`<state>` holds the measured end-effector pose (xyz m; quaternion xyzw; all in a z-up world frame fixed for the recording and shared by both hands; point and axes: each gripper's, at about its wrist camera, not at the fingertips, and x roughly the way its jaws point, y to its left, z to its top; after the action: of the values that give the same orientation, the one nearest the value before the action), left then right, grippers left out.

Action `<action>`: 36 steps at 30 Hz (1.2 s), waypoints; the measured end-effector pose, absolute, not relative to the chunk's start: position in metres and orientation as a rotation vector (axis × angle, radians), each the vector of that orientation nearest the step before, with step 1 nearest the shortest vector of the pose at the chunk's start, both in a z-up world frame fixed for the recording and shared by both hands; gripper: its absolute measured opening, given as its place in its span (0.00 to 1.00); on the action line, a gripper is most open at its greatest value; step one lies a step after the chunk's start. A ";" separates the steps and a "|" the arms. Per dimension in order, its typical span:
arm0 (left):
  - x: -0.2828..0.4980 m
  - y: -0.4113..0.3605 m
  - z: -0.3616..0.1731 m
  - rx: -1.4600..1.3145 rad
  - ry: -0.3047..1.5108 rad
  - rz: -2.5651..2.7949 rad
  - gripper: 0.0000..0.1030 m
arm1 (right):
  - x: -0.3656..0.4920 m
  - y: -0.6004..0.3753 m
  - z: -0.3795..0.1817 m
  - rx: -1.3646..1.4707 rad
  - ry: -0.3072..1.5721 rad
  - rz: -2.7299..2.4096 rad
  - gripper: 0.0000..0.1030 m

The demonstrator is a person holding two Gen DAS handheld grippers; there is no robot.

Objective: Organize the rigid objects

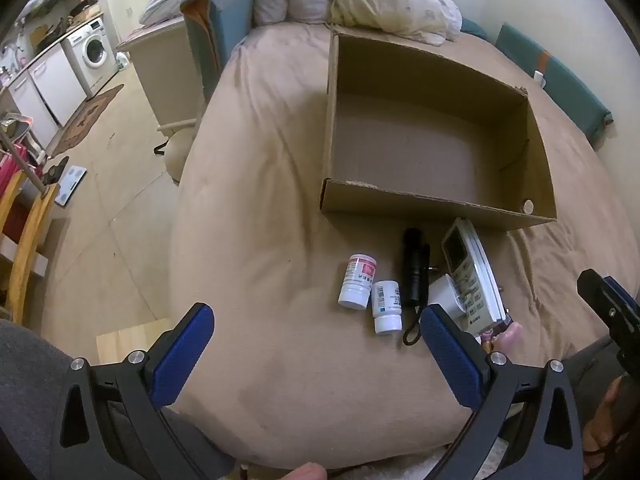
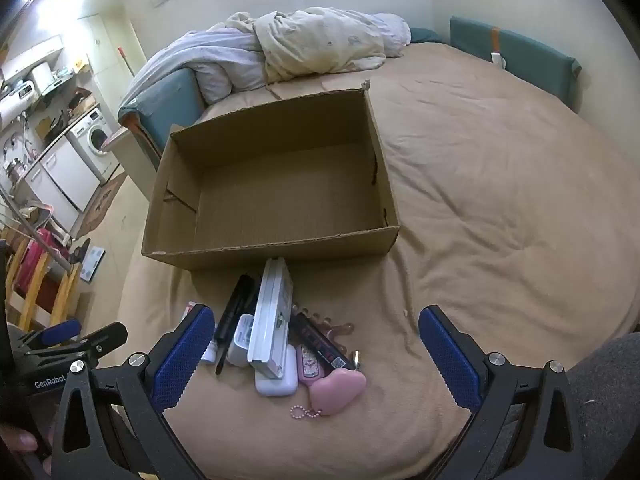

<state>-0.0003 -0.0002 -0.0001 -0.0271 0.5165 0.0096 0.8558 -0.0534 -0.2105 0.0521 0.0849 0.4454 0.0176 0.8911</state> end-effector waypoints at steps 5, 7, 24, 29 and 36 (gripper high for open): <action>-0.003 -0.001 0.001 -0.040 1.080 0.021 1.00 | -0.053 -0.211 0.052 0.182 0.923 0.035 1.00; -0.005 -0.002 0.001 -0.034 1.077 0.021 1.00 | -0.053 -0.211 0.052 0.185 0.924 0.035 1.00; 0.001 0.001 0.000 -0.056 1.094 0.026 1.00 | -0.054 -0.211 0.053 0.181 0.922 0.040 1.00; 0.001 0.001 0.000 -0.053 1.094 0.024 1.00 | -0.054 -0.211 0.053 0.182 0.922 0.041 1.00; 0.000 0.000 0.000 -0.053 1.092 0.025 1.00 | -0.054 -0.211 0.053 0.181 0.921 0.040 1.00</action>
<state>0.0002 0.0003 0.0003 -0.0251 0.5193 0.0118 0.8541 -0.0541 -0.2115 0.0531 0.0872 0.4439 0.0194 0.8916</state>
